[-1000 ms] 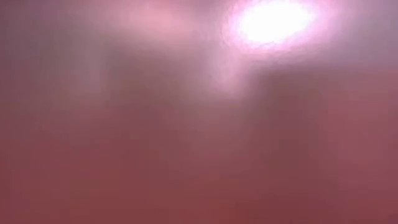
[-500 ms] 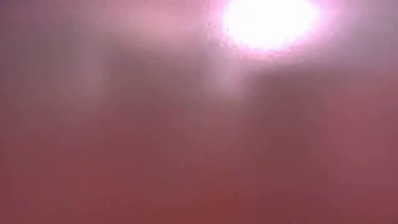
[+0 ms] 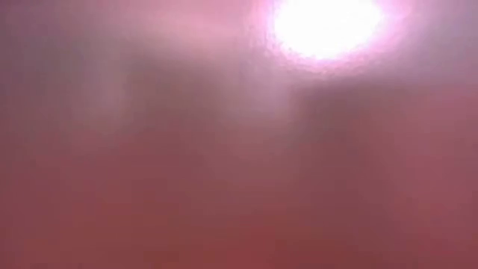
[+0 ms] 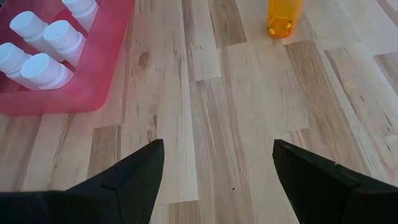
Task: Pick and place pill bottles into a basket
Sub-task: Put the orange pill bottle into the red bin
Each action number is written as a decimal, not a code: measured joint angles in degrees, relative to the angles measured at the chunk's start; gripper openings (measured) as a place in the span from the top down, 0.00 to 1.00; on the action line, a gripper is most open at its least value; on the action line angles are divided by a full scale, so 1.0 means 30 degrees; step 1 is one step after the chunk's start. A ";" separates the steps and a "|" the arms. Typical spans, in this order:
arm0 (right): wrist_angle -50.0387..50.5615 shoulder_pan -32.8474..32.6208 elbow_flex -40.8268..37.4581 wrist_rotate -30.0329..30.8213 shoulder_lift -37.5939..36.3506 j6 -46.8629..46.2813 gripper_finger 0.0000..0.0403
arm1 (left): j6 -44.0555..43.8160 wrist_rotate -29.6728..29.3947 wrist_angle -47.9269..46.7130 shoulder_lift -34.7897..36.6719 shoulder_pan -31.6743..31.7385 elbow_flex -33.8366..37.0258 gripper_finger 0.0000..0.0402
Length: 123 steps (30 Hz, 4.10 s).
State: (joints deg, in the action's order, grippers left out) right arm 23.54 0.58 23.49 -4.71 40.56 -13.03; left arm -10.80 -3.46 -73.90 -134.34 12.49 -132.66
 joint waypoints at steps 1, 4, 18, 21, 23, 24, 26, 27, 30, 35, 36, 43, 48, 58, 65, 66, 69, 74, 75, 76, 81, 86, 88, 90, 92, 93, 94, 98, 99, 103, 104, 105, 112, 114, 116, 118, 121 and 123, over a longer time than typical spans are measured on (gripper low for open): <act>0.0017 0.0000 0.0004 0.0000 0.0000 -0.0070 0.28 | -0.0003 -0.0020 0.0010 0.0000 0.0000 0.0000 0.41; 0.0092 0.0000 0.0000 0.0120 0.0000 -0.0397 0.28 | -0.0476 -0.0375 0.0124 0.0000 0.0076 0.0000 0.34; 0.0221 0.0066 0.0000 0.0984 0.0000 -0.1406 0.28 | -0.1002 -0.0940 -0.0674 0.0007 0.0605 0.0000 0.02; 0.0221 0.0066 0.0000 0.0982 -0.0006 -0.1659 0.28 | -0.1007 -0.0933 -0.0630 -0.0071 0.0629 0.0029 0.03; 0.0215 0.0066 0.0000 0.0969 0.0000 -0.1821 0.28 | -0.1060 -0.0602 -0.0730 -0.0209 0.0627 0.0065 0.04; 0.0221 0.0066 0.0000 0.0969 0.0000 -0.1988 0.28 | -0.1082 -0.0489 -0.0919 -0.0311 0.0627 0.0087 0.04; 0.0221 0.0066 0.0000 0.0963 -0.0007 -0.2139 0.28 | -0.1157 -0.0444 -0.0739 -0.0603 0.0583 0.0080 0.05; 0.0226 0.0063 0.0002 0.0957 -0.0007 -0.2155 0.28 | -0.1184 -0.0333 -0.0797 -0.0691 0.0583 0.0081 0.05; 0.0221 0.0058 0.0000 0.0954 -0.0007 -0.2158 0.28 | -0.1351 -0.0183 -0.0932 -0.0921 0.0583 0.0055 0.05; 0.0221 0.0058 0.0000 0.0947 -0.0007 -0.2158 0.28 | -0.1373 0.0218 -0.1072 -0.1166 0.0583 0.0051 0.02; 0.0214 0.0058 0.0000 0.0947 -0.0015 -0.2158 0.28 | -0.1373 0.0379 -0.1148 -0.1166 0.0583 0.0051 0.02; 0.0217 0.0058 0.0000 0.0940 -0.0007 -0.2184 0.28 | -0.1359 0.1840 -0.0726 -0.1246 0.0583 0.0066 0.02; 0.0228 0.0058 0.0000 0.0933 -0.0007 -0.2230 0.28 | -0.1351 0.1858 -0.0735 -0.1246 0.0583 0.0066 0.02; 0.0301 0.0058 0.0000 0.0918 -0.0007 -0.2479 0.28 | -0.1229 0.1821 -0.0944 -0.1246 0.0583 0.0066 0.02; 0.0790 0.0058 0.0000 0.0889 -0.0008 -0.2587 0.28 | -0.1308 0.2259 -0.1387 -0.1246 0.0561 0.0066 0.02; 0.0797 0.0058 0.0000 0.0889 -0.0008 -0.2587 0.28 | -0.1319 0.2270 -0.1755 -0.1246 0.0561 0.0066 0.02; 0.0790 0.0058 0.0002 0.0887 -0.0007 -0.2587 0.28 | -0.1337 0.2314 -0.2649 -0.1246 0.0561 0.0066 0.02; 0.0790 0.0058 0.0000 0.0882 -0.0007 -0.2587 0.28 | -0.1344 0.2310 -0.2143 -0.1290 0.0561 0.0073 0.02; 0.0790 0.0058 0.0000 0.0881 -0.0007 -0.2587 0.28 | -0.1344 0.2316 -0.2035 -0.1290 0.0561 0.0073 0.02; 0.0790 0.0058 0.0001 0.0874 -0.0007 -0.2587 0.28 | -0.1344 0.2361 -0.2032 -0.1290 0.0547 0.0073 0.02; 0.0775 0.0058 0.0001 0.0867 -0.0007 -0.2575 0.28 | -0.1247 0.2552 -0.1864 -0.1661 0.0459 0.0088 0.02; 0.0775 0.0058 0.0000 0.0867 -0.0015 -0.2515 0.28 | -0.0929 0.2468 -0.1940 -0.1990 0.0444 0.0081 0.02; 0.0775 0.0058 0.0000 0.0867 -0.0008 -0.2511 0.28 | -0.0923 0.2355 -0.1873 -0.2248 0.0444 0.0069 0.02; 0.0775 0.0058 0.0006 0.0867 -0.0013 -0.2507 0.28 | -0.0929 0.2390 -0.2241 -0.2383 0.0463 0.0084 0.02; 0.0775 0.0058 0.0000 0.0867 -0.0007 -0.2507 0.28 | -0.0862 0.2375 -0.2666 -0.2527 0.0464 0.0074 0.02; 0.0775 0.0058 0.0000 0.0867 -0.0007 -0.2507 0.28 | -0.0824 0.2375 -0.2564 -0.2594 0.0459 0.0051 0.02; 0.0775 0.0058 0.0000 0.0867 -0.0015 -0.2507 0.28 | -0.0798 0.2367 -0.2784 -0.2662 0.0459 0.0058 0.02; 0.0775 0.0058 0.0000 0.0867 -0.0015 -0.2507 0.28 | -0.0785 0.2057 -0.2414 -0.2732 0.0459 0.0060 0.02; 0.0775 0.0058 0.0000 0.0867 -0.0014 -0.2507 0.28 | -0.0790 0.2014 -0.2448 -0.2737 0.0459 0.0058 0.02; 0.0778 0.0058 0.0000 0.0867 -0.0015 -0.2507 0.28 | -0.0790 0.1974 -0.2410 -0.2776 0.0459 0.0066 0.05; 0.0782 0.0058 0.0000 0.0867 -0.0007 -0.2507 0.28 | -0.0787 0.1974 -0.2401 -0.2776 0.0463 0.0070 0.06; 0.0777 0.0058 0.0000 0.0867 -0.0007 -0.2507 0.28 | -0.0783 0.1974 -0.2349 -0.2776 0.0466 0.0066 0.07; 0.0782 0.0058 0.0000 0.0867 -0.0007 -0.2507 0.28 | -0.0784 0.1953 -0.2131 -0.2776 0.0466 0.0066 0.17; 0.0776 0.0058 0.0000 0.0861 -0.0015 -0.2507 0.28 | -0.0790 0.1953 -0.2139 -0.2776 0.0466 0.0066 0.20; 0.0782 0.0058 0.0000 0.0867 -0.0015 -0.2507 0.28 | -0.0785 0.1953 -0.2140 -0.2776 0.0465 0.0066 0.24; 0.0782 0.0058 0.0002 0.0867 -0.0013 -0.2507 0.28 | -0.0790 0.1953 -0.2143 -0.2776 0.0466 0.0066 0.27; 0.0777 0.0058 0.0000 0.0867 -0.0013 -0.2507 0.28 | -0.0790 0.1953 -0.2199 -0.2776 0.0462 0.0066 0.32; 0.0782 0.0058 0.0000 0.0867 -0.0015 -0.2507 0.28 | -0.0790 0.1953 -0.2211 -0.2776 0.0466 0.0066 0.36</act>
State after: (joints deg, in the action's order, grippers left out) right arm 25.89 0.75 23.49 -2.11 40.51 -20.56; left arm -13.17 2.39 -80.53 -142.67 13.89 -132.46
